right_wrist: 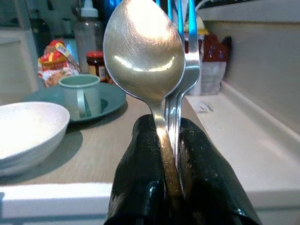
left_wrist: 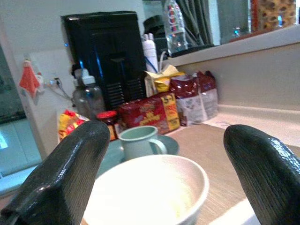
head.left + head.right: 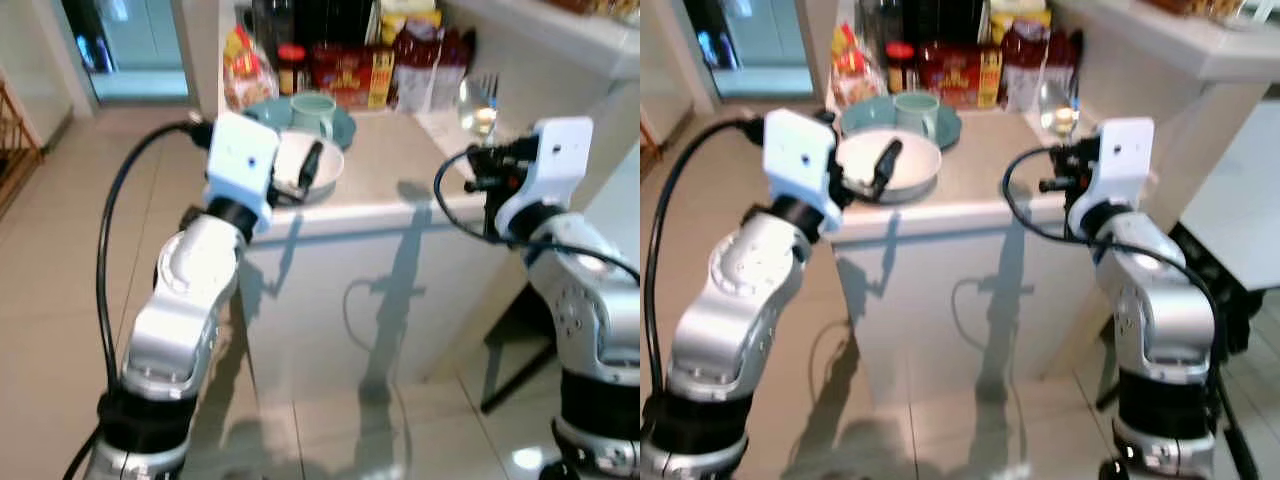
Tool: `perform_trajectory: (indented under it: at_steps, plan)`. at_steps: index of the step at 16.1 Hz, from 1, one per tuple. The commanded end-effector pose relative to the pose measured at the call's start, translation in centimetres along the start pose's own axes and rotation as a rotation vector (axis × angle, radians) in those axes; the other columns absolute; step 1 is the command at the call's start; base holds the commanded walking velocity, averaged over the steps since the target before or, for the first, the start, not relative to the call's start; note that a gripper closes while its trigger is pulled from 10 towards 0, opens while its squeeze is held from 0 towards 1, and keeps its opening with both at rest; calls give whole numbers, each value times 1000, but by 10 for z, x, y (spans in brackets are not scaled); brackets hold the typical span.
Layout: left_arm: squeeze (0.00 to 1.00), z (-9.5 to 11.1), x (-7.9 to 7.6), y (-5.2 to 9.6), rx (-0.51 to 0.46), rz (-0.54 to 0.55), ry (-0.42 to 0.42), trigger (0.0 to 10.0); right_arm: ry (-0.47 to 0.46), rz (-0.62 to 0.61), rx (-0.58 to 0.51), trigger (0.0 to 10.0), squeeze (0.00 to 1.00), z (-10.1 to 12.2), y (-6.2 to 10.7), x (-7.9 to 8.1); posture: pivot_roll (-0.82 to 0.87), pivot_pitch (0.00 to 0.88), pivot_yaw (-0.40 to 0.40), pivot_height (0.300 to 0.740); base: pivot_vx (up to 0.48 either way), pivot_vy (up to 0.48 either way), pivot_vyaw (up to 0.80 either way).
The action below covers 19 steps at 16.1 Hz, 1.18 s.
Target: Setting the table
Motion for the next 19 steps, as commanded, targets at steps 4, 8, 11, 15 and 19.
perform_trajectory:
  at_steps: [4, 8, 11, 15, 19]
  plan:
    - [0, 5, -2, 4, -41, -32, 20, 10000, -25, -18, -11, 10000, 0, -1, 4, 1, 71, 0, -76, 740, 80, 0, -155]
    - [0, 8, 0, 3, -52, -20, 29, 10000, -35, -17, -15, 10000, 0, -1, 4, 1, 68, 0, -76, 740, 425, 0, -767]
    - [0, 12, 6, 1, -65, 3, 18, 10000, -13, 4, -8, 10000, 0, 0, 3, 2, 71, 0, -79, 740, 437, 0, 0]
    - [0, 16, 9, 1, -69, 9, -5, 10000, 46, 53, 34, 10000, 0, -4, 3, 7, 72, 0, -79, 740, 438, 0, 0]
    - [0, 22, 10, 1, -77, -2, -19, 10000, 12, 76, 66, 10000, 0, -12, 4, 13, 75, 0, -82, 740, 319, 0, 400]
Point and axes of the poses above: a point about 5 cm out from each wrist's last joint towards the gripper, its own y axis pointing back from the gripper into the wrist, its own z axis along the axis of the wrist's last joint, x = y × z, the point moved 3 cm from there along -y, pointing out of the wrist towards the gripper, and after that the axes turned 11 degrees about -y, right-handed, at the moved point
